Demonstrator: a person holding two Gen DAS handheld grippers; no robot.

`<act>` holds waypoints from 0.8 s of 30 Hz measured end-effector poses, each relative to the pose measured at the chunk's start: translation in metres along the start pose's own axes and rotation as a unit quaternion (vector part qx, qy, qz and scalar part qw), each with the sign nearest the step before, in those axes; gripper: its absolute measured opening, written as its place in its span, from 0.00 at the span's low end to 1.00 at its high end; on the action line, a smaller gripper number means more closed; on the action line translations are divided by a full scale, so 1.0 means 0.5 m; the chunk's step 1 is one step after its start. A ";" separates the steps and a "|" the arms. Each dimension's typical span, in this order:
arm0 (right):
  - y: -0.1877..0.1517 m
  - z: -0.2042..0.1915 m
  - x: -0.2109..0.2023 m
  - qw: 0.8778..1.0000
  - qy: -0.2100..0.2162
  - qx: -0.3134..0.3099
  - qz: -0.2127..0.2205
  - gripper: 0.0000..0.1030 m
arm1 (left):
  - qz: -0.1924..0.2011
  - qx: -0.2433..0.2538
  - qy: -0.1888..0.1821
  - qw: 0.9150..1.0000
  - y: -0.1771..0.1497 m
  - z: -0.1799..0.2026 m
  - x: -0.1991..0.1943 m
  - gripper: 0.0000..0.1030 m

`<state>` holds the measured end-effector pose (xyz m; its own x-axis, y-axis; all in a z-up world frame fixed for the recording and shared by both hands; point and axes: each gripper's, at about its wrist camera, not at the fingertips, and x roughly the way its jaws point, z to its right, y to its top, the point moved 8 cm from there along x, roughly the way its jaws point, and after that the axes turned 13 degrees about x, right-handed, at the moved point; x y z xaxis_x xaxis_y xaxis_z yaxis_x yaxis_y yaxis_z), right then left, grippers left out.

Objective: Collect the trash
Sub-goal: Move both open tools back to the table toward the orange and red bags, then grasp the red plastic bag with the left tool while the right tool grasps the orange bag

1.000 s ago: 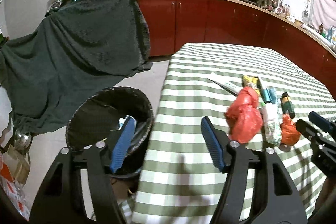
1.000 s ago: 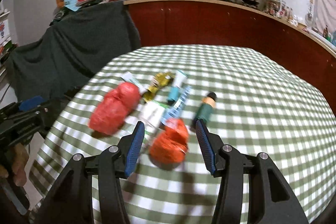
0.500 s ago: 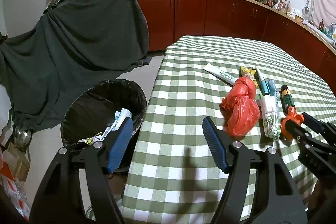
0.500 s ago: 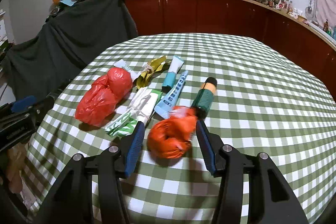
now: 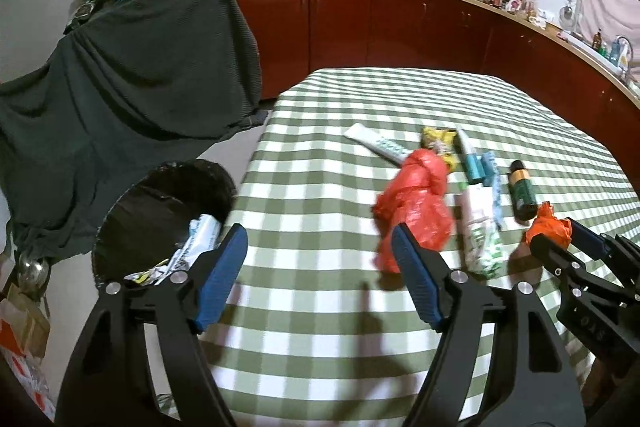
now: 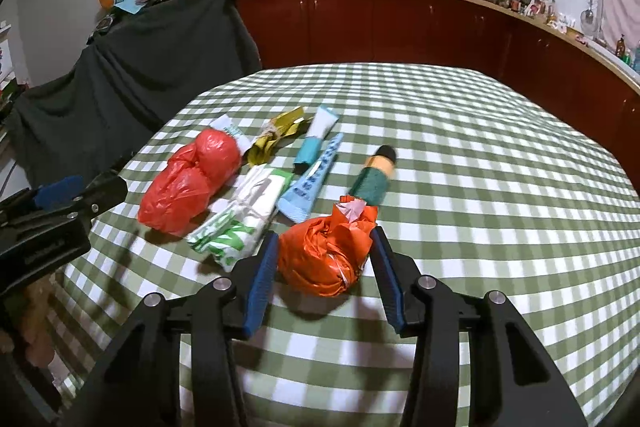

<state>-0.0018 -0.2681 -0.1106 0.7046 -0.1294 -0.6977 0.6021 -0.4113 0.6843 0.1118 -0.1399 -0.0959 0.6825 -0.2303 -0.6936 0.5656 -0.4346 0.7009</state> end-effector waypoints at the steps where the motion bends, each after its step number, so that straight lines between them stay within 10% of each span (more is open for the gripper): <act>1: 0.002 0.006 -0.003 1.000 -0.003 0.000 0.002 0.45 | 0.001 0.003 -0.003 1.000 0.004 0.008 0.001 0.71; 13: 0.010 0.074 -0.017 1.000 -0.016 0.021 0.008 0.45 | -0.012 0.043 -0.019 0.999 0.031 0.089 0.052 0.75; 24: 0.008 0.075 -0.008 1.000 -0.009 0.026 0.002 0.45 | -0.034 0.063 -0.043 0.996 0.018 0.122 0.089 0.26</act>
<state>-0.0164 -0.3033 -0.1128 0.7005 -0.1471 -0.6983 0.5781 -0.4567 0.6762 0.1192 -0.2073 -0.1306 0.5996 -0.2685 -0.7539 0.5420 -0.5569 0.6294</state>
